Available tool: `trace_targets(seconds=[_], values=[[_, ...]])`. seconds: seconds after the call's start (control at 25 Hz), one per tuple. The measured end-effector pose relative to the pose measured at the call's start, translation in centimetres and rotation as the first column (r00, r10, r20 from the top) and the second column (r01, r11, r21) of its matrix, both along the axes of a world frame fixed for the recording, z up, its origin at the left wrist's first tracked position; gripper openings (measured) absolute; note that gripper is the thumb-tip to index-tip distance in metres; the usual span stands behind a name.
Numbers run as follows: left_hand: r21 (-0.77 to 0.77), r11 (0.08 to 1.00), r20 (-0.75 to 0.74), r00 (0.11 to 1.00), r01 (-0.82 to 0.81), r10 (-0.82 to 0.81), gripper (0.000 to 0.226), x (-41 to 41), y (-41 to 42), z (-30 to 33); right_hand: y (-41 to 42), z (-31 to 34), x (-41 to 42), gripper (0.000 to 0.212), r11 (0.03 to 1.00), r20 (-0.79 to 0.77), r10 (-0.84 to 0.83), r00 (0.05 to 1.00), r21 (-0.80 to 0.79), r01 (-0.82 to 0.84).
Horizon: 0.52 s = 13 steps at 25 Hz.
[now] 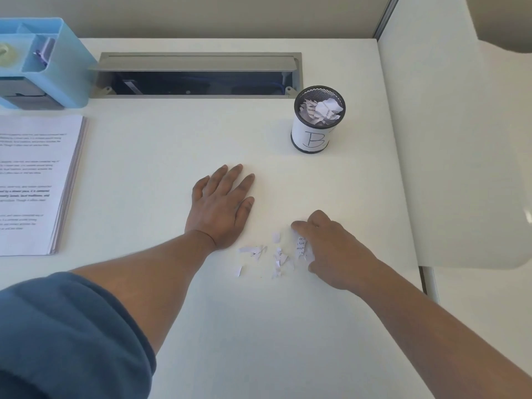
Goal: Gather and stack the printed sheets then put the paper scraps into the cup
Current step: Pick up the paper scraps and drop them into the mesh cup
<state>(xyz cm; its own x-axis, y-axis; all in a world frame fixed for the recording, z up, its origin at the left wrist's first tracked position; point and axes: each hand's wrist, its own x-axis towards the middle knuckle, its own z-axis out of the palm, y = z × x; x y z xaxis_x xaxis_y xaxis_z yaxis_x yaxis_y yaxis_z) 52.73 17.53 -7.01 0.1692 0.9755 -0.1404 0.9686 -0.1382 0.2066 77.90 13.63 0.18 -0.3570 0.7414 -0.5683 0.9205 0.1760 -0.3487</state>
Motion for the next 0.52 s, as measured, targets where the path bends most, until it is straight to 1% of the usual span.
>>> trace_targets(seconds=[0.08,0.2,0.28,0.4,0.44,0.52], values=[[0.001,1.0,0.002,1.0,0.001,-0.001,0.056,0.0,0.0,0.1,-0.3,-0.6,-0.2,0.043,0.999,-0.034,-0.049,0.998,0.014,0.049],[-0.002,1.0,0.004,1.0,-0.002,0.002,0.056,0.0,0.0,0.2,-0.2,-1.3,-0.8,0.025,0.981,-0.117,-0.173,0.978,0.066,0.181],[-0.003,1.0,0.01,1.0,-0.002,0.002,0.054,0.0,0.0,0.1,-0.2,-1.8,-1.1,0.022,0.964,-0.159,-0.226,0.961,0.103,0.244],[0.001,1.0,0.012,1.0,-0.003,0.003,0.054,0.0,0.0,0.0,-0.8,-1.8,-2.0,0.02,0.965,-0.208,-0.226,0.952,0.087,0.248],[0.001,1.0,0.009,1.0,-0.002,0.002,0.055,0.0,0.1,0.0,-1.0,-1.5,-2.4,0.025,0.97,-0.208,-0.216,0.954,0.064,0.233],[0.002,1.0,0.005,1.0,0.0,0.0,0.056,0.0,0.1,-0.1,-1.4,-1.3,-2.9,0.044,0.977,-0.18,-0.202,0.963,0.037,0.212]])
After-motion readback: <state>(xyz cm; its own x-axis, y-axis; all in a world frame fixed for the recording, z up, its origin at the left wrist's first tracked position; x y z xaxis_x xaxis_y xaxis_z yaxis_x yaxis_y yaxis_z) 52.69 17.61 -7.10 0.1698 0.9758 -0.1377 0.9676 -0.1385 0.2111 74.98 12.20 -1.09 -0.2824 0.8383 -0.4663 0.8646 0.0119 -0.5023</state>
